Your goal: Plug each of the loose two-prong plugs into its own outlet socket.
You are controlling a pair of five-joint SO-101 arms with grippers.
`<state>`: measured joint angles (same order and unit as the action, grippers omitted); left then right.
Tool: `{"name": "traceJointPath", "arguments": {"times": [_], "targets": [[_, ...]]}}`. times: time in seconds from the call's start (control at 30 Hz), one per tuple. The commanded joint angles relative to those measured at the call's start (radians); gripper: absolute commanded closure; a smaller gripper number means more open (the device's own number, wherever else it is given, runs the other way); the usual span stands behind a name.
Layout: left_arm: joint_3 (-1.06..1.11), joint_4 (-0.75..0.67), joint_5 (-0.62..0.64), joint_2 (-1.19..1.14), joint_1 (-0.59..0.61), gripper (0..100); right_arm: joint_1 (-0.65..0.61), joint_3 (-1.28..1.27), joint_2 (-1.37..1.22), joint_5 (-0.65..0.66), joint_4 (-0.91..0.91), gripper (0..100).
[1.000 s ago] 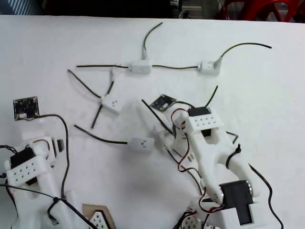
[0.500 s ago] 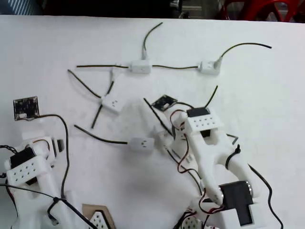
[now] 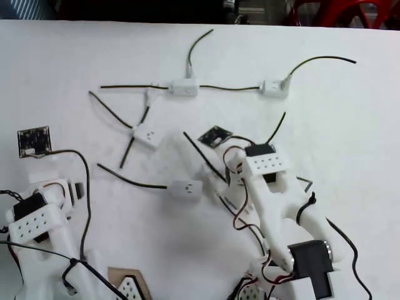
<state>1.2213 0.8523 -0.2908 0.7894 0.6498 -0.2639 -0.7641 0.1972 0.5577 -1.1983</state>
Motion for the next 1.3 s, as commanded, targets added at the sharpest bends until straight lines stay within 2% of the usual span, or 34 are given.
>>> {"name": "traceJointPath", "arguments": {"times": [0.0, 0.43, 0.7, 0.87, 1.27], "targets": [[-0.003, -0.018, -0.009, 0.030, 0.004, 75, -0.005, 0.126, 0.016, -0.043, -0.104, 89.2], [-0.003, -0.018, -0.009, 0.030, 0.004, 75, -0.068, 0.068, 0.007, -0.072, -0.099, 89.3], [-0.003, -0.018, -0.009, 0.030, 0.004, 75, -0.056, -0.018, 0.004, -0.071, 0.054, 89.3], [-0.003, -0.018, -0.009, 0.030, 0.004, 75, -0.013, -0.017, 0.004, -0.061, 0.056, 89.3], [-0.003, -0.018, -0.009, 0.030, 0.007, 75, -0.008, -0.014, -0.018, -0.061, 0.085, 89.4]]}}
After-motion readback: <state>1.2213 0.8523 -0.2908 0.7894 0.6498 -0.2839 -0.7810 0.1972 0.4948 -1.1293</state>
